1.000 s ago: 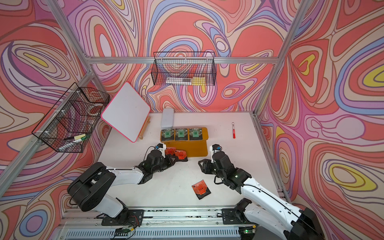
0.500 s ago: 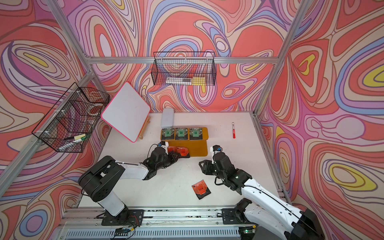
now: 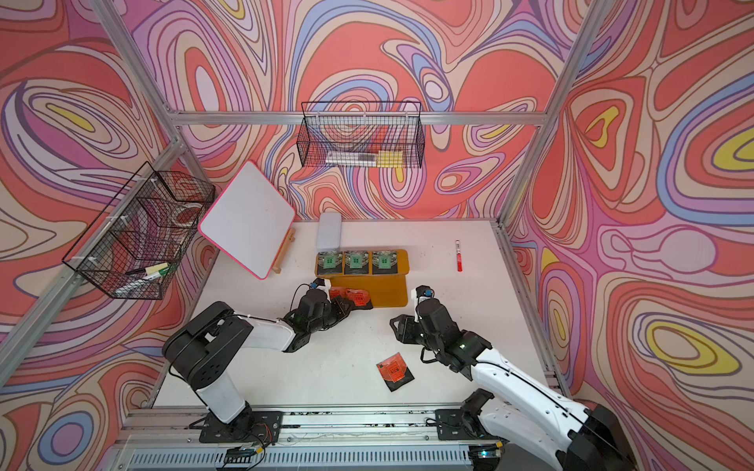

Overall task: Place the tea bags on the shelf by color
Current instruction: Place the tea bag on the shelf.

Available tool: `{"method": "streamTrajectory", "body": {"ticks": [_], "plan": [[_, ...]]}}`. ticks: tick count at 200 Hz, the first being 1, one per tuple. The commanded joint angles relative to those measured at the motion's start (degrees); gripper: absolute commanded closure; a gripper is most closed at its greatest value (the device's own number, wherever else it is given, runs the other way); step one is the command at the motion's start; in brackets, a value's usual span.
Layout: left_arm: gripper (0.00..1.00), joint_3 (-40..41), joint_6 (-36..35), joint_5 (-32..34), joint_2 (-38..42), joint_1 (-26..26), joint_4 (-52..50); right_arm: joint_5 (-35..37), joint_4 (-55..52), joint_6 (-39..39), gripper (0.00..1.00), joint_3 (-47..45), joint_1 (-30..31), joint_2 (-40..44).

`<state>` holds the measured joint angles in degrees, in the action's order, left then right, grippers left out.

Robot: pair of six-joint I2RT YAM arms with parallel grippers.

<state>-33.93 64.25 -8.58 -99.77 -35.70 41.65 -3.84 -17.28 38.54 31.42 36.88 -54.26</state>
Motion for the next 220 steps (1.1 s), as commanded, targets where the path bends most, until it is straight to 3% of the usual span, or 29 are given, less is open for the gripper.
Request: {"method": "streamTrajectory", "body": {"ticks": [1, 16, 26, 93, 125, 220], "plan": [[1.00, -1.2, 0.4, 0.8, -1.4, -0.3, 1.6, -3.5, 3.0, -1.1, 0.52, 0.2, 0.2, -2.7], [0.93, -1.5, 0.5, 0.7, -1.8, -0.3, 1.4, -4.7, 3.9, -1.1, 0.52, 0.5, 0.2, -4.6], [0.84, -1.6, 0.7, 0.7, -2.1, -0.3, 1.5, -5.1, 4.4, -1.0, 0.52, 0.6, 0.2, -5.3], [0.53, -0.7, 1.1, 1.2, -0.3, -0.3, 0.6, -6.1, 6.4, -0.2, 0.52, 0.0, 0.2, -6.9], [0.43, 0.3, 0.9, 2.5, 2.1, -0.3, -1.5, -6.9, 7.5, 0.0, 0.52, 0.1, 0.2, -8.3], [0.26, 3.8, 1.0, 4.9, 10.6, -0.3, -8.3, -8.4, 16.4, 1.9, 0.52, 0.7, 1.1, -17.9]]}}
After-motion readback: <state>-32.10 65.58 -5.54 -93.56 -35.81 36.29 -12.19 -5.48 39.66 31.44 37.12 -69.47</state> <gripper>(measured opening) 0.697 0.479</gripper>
